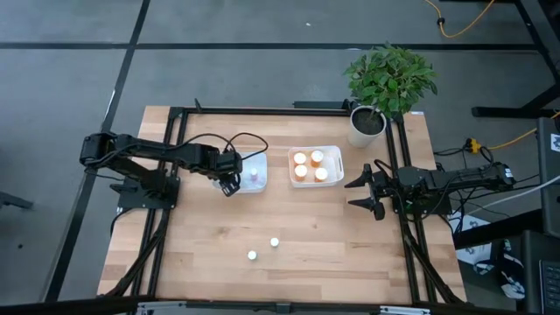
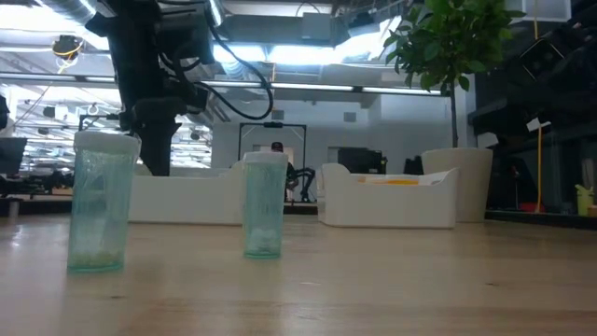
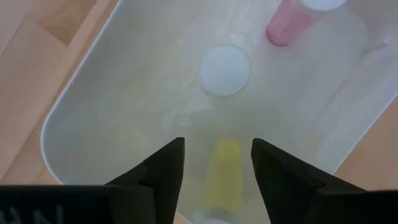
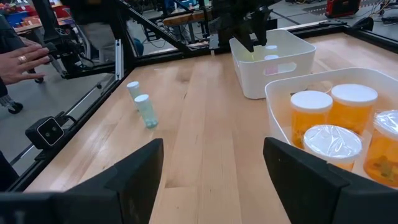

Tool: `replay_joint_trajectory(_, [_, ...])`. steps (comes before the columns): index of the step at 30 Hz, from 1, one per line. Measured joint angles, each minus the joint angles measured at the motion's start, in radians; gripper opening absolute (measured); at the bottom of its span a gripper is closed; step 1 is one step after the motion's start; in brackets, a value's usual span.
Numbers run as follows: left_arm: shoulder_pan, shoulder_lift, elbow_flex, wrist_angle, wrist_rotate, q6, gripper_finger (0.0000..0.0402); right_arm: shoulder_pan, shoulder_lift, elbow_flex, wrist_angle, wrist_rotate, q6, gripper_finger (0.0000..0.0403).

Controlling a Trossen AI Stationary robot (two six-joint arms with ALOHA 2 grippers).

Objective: Pick and place medicine bottles into bin by pill shape (circle, oval)
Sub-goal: Put the yellow pill bottle into the left white bin, then move the yellow pill bottle from the white bin to the table

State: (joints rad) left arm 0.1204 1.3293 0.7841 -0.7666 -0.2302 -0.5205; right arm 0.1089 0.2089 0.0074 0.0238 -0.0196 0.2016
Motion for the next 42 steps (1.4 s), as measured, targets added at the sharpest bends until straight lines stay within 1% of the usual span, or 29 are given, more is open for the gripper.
replay_joint_trajectory(14, [-0.001,0.0,0.0,-0.037,0.047,0.0,0.0179,0.0,0.0,0.0,0.0,0.0,0.0,0.0279])
replay_joint_trajectory(21, [-0.001,0.0,0.0,-0.036,0.1,-0.011,0.0179,0.0,0.0,0.0,0.0,0.0,0.0,0.0279])
replay_joint_trajectory(25, [-0.001,0.0,0.0,-0.036,0.149,-0.01,0.0179,0.0,0.0,0.0,0.0,0.0,0.0,0.0279])
replay_joint_trajectory(34, [0.001,0.019,0.001,-0.031,0.198,-0.021,0.0179,0.0,0.0,0.0,0.0,0.0,0.0,0.0279])
replay_joint_trajectory(42, [0.033,0.059,0.001,0.012,0.189,-0.082,0.0179,0.0,0.0,0.0,0.0,0.0,0.0,0.0279])
